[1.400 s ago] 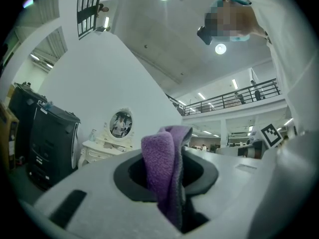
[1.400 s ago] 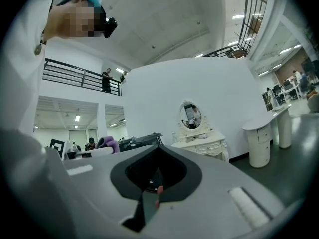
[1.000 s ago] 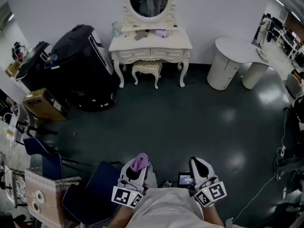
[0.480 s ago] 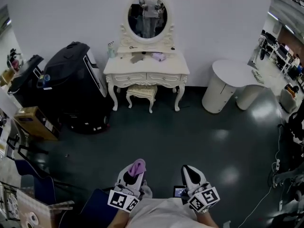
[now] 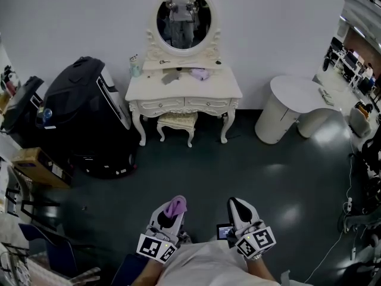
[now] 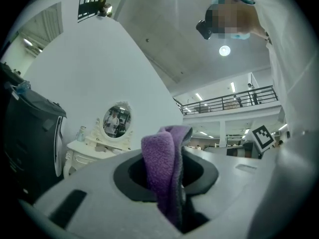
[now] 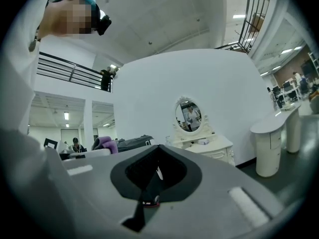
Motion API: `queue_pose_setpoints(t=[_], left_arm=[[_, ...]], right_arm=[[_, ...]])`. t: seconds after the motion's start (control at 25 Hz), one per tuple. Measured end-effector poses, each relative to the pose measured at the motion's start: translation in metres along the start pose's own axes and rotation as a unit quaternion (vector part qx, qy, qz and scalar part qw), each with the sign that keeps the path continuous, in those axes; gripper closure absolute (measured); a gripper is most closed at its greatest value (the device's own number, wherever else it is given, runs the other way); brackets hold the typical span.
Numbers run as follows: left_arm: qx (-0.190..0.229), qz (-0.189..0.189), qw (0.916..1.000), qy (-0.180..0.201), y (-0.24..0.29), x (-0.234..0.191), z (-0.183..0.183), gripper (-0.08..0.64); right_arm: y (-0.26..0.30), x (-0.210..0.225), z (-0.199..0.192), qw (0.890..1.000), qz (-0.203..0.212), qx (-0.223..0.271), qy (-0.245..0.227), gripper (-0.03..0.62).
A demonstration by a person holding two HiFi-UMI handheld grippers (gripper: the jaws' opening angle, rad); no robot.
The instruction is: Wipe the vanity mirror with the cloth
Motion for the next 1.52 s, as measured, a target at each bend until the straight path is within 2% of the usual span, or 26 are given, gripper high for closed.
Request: queue_pose_setpoints(t=[0.12, 0.28, 0.52, 0.72, 1.08, 1.24, 1.52], left_arm=[[-0.008, 0.013, 0.9997, -0.017, 0.012, -0.023, 0.001, 0.466], [-0.023, 0.014, 0.9996, 0.003, 0.036, -0.042, 0.006, 0.466], [-0.027, 0.044, 0.9985, -0.017, 0.082, -0.094, 0.009, 0.466], [-0.029, 0.073, 0.9968, -0.014, 0.148, -0.139, 0.024, 0.466], [0.011, 0.136, 0.9907, 0.006, 0.282, -0.201, 0.061, 0.466], [0.015, 0.145, 0.9893, -0.011, 0.325, -0.223, 0.064, 0.466], [0.004, 0.136, 0.9906, -0.006, 0.388, -0.279, 0.062, 0.466]], right_arm=[[0.023, 0.002, 0.006, 1.0, 0.002, -0.004, -0.02, 0.586], [0.052, 0.02, 0.015, 0.999, -0.013, -0.003, -0.051, 0.586], [0.133, 0.072, 0.014, 1.0, -0.02, -0.02, 0.008, 0.586], [0.209, 0.123, 0.033, 0.999, 0.007, -0.036, 0.009, 0.586], [0.337, 0.225, 0.085, 0.997, 0.071, -0.04, 0.004, 0.586], [0.366, 0.265, 0.099, 0.998, 0.059, -0.038, 0.004, 0.586], [0.418, 0.312, 0.096, 0.998, 0.012, -0.058, 0.012, 0.586]])
Point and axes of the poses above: the fingertips, and each gripper's own axes: y forward along the fingers, x to its right, z out of its top, the point moved 6 cm from there along -y, backward along the fingers, and after that the axes turned 4 degrees about -x, right-handed, at the moved point
